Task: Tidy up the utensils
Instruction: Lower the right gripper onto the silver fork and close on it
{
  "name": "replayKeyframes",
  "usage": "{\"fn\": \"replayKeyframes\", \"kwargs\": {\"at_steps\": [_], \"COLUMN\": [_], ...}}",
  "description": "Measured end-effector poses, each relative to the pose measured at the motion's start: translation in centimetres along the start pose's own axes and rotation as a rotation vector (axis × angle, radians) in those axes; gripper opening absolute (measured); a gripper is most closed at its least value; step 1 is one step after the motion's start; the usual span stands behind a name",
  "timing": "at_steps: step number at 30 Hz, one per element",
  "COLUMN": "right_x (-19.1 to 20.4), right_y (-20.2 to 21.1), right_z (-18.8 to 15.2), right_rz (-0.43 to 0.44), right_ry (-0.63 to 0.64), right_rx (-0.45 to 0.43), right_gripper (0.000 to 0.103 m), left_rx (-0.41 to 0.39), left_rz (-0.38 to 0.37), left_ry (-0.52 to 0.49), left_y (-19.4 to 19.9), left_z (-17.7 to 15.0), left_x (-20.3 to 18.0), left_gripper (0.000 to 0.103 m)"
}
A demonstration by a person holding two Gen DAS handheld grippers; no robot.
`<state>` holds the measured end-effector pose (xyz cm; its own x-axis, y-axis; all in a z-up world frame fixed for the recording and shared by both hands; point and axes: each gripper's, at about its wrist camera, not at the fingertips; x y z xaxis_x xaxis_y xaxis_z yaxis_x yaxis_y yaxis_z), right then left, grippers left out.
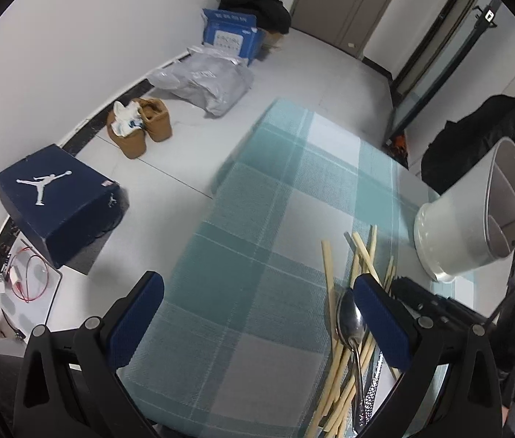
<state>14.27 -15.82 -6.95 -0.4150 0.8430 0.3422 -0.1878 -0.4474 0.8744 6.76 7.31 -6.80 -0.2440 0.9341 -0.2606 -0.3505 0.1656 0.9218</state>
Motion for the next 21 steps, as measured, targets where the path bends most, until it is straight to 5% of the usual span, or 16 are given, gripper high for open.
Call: {"fn": "replayKeyframes", "kwargs": {"at_steps": [6,14,18,21], "right_x": [-0.7,-1.2,-1.1,-0.8], "right_y": [1.3,1.3,1.0,1.0], "right_z": [-0.3,-1.2,-1.1,-1.3], "right_rz": [0.048,0.064,0.058,0.029], "right_ry": [-0.014,-0.011,-0.009,0.01], "right_rx": [-0.027,-0.022,-0.013,-0.021], "right_gripper": [0.0,0.005,0.033,0.035], "left_rx": [0.074,0.097,0.084,0.085], "left_rz": [-0.015,-0.014,-0.004,-0.003], "left_ry": [-0.081,-0.056,-0.053,-0.037], "left_y": [-1.4,-1.1,-1.1,-1.3], "left_z": [-0.8,-1.7,-1.8,-1.8], "left_x": [-1.8,-1.7,-1.4,-0.8], "left_gripper": [0.102,0.102,0.102,0.102]}}
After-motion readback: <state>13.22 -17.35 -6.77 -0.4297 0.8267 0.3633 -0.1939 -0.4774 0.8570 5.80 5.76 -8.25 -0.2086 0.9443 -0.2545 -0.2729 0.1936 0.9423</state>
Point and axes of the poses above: each gripper's, at about its wrist camera, not at the fingertips, and y roughly against the way its jaws point, x to its left, z to its top, and after that the axes turned 9 degrees about x, right-handed
